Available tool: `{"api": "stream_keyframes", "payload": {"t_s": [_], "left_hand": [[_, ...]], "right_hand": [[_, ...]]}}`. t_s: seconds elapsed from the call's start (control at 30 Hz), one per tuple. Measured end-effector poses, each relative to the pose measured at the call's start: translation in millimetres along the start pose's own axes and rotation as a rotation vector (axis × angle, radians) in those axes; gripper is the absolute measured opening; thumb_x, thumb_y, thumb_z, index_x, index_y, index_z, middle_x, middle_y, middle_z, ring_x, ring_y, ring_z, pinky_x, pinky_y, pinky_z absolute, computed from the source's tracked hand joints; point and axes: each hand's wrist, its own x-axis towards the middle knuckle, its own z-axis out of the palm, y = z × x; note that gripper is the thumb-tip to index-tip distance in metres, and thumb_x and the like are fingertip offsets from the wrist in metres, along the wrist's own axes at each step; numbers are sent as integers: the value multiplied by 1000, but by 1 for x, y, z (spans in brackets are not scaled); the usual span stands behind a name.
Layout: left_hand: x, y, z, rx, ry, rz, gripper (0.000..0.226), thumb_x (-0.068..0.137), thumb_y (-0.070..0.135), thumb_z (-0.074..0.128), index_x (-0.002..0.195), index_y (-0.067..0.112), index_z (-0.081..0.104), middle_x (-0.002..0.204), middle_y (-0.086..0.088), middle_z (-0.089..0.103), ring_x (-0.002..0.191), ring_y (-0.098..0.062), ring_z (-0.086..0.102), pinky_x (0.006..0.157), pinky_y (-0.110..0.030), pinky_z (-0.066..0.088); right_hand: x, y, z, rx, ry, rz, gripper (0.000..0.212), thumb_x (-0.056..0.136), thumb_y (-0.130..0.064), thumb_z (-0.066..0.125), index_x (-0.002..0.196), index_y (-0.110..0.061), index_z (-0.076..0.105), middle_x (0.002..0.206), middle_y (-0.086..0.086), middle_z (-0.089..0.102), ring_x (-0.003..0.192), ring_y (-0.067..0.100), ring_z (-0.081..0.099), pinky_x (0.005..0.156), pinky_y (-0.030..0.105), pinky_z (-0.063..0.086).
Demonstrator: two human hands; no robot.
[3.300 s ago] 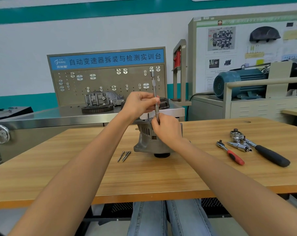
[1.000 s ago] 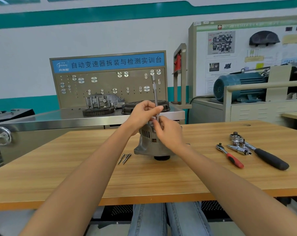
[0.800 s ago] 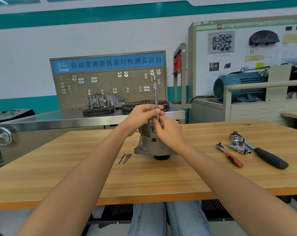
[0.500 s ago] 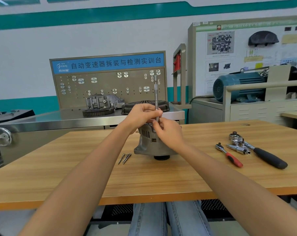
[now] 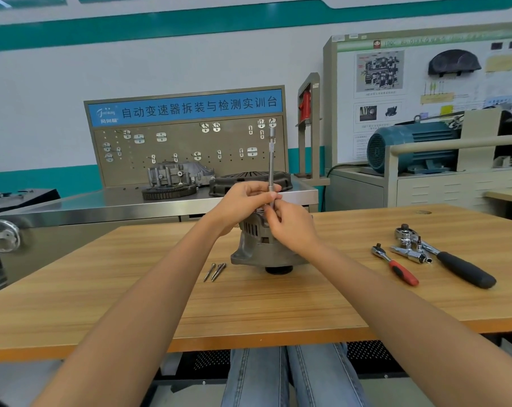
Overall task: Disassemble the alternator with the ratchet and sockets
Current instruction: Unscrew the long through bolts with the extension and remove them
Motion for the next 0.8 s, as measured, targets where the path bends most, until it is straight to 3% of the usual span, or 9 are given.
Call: {"api": "stream_keyframes", "payload": {"t_s": [0.13, 0.23, 0.47, 0.6, 0.73, 0.8], "left_hand": [[1, 1, 0, -15, 38, -19, 11, 88, 16, 68, 95, 24, 70, 82, 8, 74, 82, -2, 69, 72, -15, 50], [4, 2, 1, 19, 56, -21, 5, 85, 16, 71, 88, 20, 69, 70, 9, 71, 69, 0, 66, 64, -14, 48], [6, 1, 3, 82, 110, -6, 16, 82, 19, 75, 79, 16, 59, 65, 5, 64, 57, 0, 60, 52, -11, 44], [5, -1, 5, 77, 118, 2, 17, 83, 23, 74, 79, 17, 58, 65, 7, 64, 59, 0, 60, 57, -14, 46], [2, -2, 5, 50, 68, 23, 7, 92, 21, 62, 88, 23, 66, 82, 9, 69, 78, -2, 64, 76, -21, 52], [1, -1, 5, 43, 54, 33, 13, 93, 17, 60, 92, 26, 69, 80, 13, 70, 78, 3, 65, 71, -15, 51]], "right_hand": [[-1, 0, -2, 54, -17, 21, 31, 99, -29, 42, 85, -11, 64, 69, 1, 63, 64, 15, 58, 54, 28, 42], [-1, -1, -2, 75, -25, 41, 31, 96, -33, 46, 77, -13, 61, 59, -4, 56, 57, 11, 53, 56, 34, 45], [-2, -3, 1, 139, 68, 85, 19, 93, -36, 54, 83, -21, 59, 61, -8, 56, 60, 6, 55, 56, 23, 45], [-4, 0, 3, 123, 69, 56, 18, 95, -30, 51, 88, -18, 62, 64, -6, 59, 60, 6, 54, 54, 22, 40], [-2, 1, 0, 148, 17, 55, 23, 97, -29, 47, 84, -17, 62, 60, -6, 57, 57, 8, 53, 51, 23, 35], [0, 1, -1, 137, -10, 56, 23, 97, -28, 46, 80, -20, 59, 61, -5, 57, 58, 8, 54, 52, 23, 36]]}}
